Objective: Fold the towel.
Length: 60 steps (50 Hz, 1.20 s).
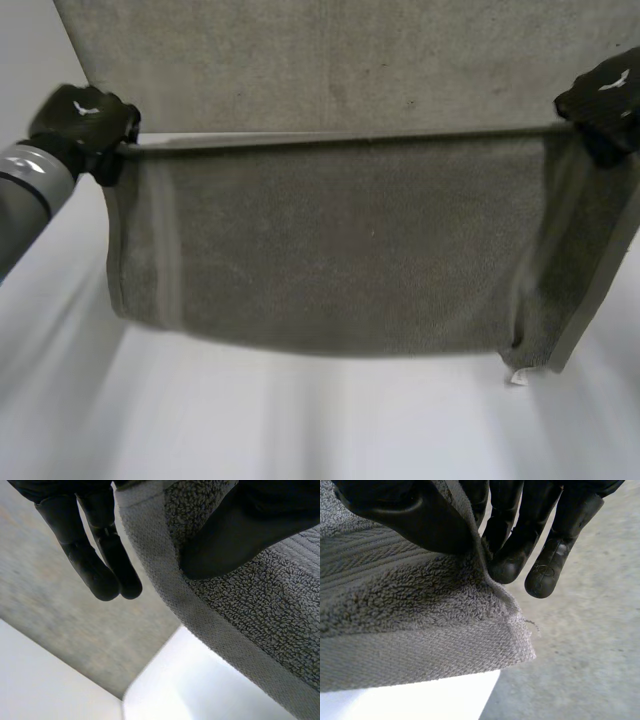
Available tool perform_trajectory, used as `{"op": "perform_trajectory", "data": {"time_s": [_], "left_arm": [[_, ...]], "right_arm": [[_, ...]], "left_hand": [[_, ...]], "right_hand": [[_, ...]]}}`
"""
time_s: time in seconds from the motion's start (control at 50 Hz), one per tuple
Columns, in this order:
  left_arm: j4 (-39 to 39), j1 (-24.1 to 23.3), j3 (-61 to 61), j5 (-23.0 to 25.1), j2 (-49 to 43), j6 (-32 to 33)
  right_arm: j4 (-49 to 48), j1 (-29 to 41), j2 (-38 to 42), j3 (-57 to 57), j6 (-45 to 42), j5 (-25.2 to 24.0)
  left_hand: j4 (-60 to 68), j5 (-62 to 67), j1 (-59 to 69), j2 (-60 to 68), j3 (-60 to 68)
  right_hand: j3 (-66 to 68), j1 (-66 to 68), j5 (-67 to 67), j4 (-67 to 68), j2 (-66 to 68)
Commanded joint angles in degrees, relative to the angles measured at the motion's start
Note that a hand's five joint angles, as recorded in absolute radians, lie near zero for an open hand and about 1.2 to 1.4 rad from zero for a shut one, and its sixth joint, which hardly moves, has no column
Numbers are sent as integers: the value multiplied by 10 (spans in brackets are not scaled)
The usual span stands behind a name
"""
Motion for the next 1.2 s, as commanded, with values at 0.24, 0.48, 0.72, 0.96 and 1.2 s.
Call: {"op": "perform_trajectory", "data": {"time_s": [0.24, 0.48, 0.72, 0.96, 1.2], "left_arm": [[171, -48, 253, -20, -73, -94], [22, -15, 182, -1, -47, -217], [53, -13, -34, 30, -97, -66], [64, 1, -109, 46, -77, -43], [58, 60, -186, 93, 159, -50]], "right_arm": [[-464, 38, 79, -97, 51, 56], [-238, 30, 42, -41, 57, -7], [-166, 27, 97, 125, 1, -32], [-159, 25, 72, 204, -13, -29], [3, -25, -147, 202, -19, -49]], "left_hand": [[-75, -177, -50, -72, -87], [-75, -177, -50, -72, -87], [-75, -177, -50, -72, -87], [-75, -177, -50, -72, -87], [-75, -177, -50, -72, -87]], "right_hand": [[26, 30, 3, 31, 34], [26, 30, 3, 31, 34], [26, 30, 3, 31, 34], [26, 30, 3, 31, 34], [26, 30, 3, 31, 34]]}}
